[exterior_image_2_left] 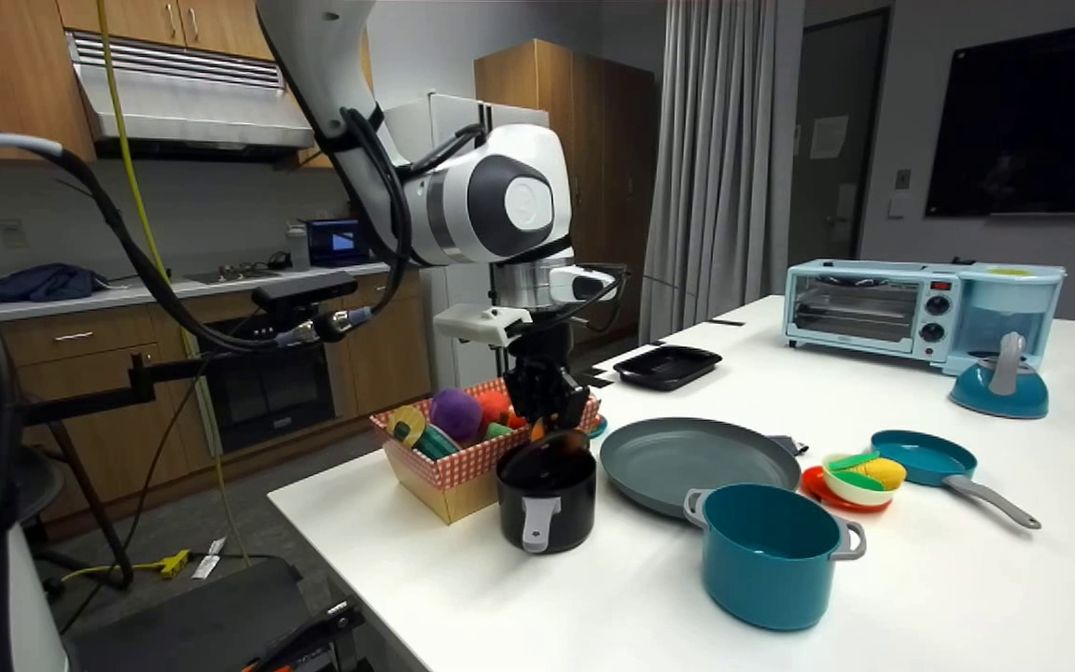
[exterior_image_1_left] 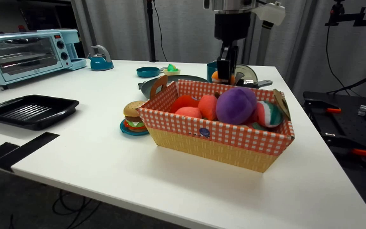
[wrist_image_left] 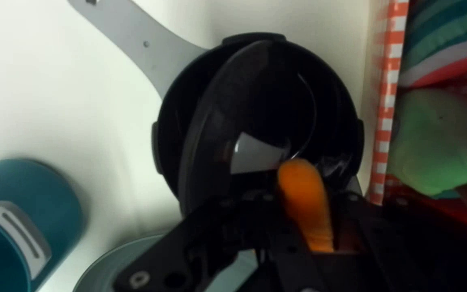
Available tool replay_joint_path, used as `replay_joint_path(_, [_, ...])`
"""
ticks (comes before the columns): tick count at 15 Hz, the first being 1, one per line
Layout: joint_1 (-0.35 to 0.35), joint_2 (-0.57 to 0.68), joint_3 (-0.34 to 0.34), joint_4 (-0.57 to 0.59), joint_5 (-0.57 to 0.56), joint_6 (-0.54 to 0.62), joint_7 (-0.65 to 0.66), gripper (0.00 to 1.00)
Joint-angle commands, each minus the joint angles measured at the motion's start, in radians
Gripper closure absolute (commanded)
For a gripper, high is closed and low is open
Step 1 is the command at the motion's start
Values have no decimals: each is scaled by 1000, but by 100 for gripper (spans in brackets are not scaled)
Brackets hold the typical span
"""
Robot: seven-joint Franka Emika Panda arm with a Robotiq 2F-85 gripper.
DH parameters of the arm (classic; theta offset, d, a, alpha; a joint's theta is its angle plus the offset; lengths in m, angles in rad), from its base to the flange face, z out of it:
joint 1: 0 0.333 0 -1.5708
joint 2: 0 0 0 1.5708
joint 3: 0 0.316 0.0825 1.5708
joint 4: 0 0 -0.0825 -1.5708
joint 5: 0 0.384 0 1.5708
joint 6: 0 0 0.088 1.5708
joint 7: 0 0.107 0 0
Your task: Take the orange object from the table and put it in the box
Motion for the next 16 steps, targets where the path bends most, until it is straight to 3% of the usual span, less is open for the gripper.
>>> replay_joint_path(1, [21,27,14,38,-22,-52,-22,95])
replay_joint_path(16, [94,10,53,92,-154,-78,10,95])
